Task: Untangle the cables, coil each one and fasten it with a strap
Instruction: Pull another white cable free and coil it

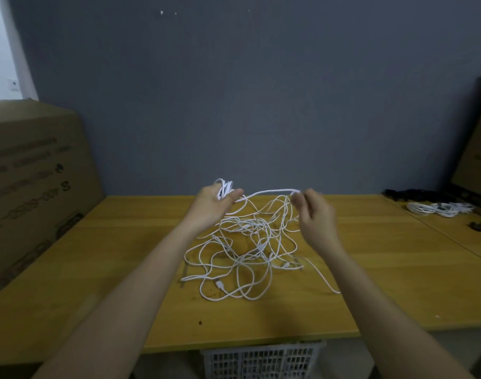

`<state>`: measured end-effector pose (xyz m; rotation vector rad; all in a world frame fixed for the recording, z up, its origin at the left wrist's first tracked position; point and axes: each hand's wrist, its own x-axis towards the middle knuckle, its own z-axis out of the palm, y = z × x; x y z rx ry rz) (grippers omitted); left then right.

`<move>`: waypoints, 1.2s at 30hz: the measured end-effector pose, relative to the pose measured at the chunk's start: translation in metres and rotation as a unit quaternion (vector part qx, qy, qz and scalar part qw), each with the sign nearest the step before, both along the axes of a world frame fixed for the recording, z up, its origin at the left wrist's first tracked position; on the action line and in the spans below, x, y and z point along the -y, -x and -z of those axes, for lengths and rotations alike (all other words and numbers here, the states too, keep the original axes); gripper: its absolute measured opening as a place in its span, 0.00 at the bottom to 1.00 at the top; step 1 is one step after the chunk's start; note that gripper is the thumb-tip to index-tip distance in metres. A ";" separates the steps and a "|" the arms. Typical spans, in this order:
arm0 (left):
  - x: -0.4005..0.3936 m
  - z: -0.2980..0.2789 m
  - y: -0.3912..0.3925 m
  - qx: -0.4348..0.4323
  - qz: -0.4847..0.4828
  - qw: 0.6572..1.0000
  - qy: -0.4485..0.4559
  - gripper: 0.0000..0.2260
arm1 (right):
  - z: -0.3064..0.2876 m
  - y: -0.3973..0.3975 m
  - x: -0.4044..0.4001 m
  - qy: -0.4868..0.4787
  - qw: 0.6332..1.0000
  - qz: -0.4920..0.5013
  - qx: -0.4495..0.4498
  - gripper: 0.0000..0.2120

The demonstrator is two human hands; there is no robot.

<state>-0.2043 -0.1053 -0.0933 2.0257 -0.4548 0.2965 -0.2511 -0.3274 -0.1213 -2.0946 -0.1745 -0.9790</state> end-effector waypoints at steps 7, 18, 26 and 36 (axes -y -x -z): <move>0.005 0.005 0.023 0.015 0.127 0.989 -0.075 0.20 | -0.044 -0.024 -0.004 0.032 0.997 0.035 0.057 0.12; -0.002 -0.010 0.038 -0.060 0.228 0.932 0.275 0.18 | 0.017 -0.044 -0.045 0.141 0.982 -0.082 -0.092 0.11; 0.004 0.004 0.019 -0.052 0.140 0.922 0.358 0.11 | 0.054 -0.032 -0.068 0.233 0.943 -0.127 -0.201 0.14; 0.017 0.011 -0.011 -0.006 0.006 0.984 0.178 0.11 | 0.064 -0.018 -0.074 0.487 0.847 -0.081 -0.198 0.13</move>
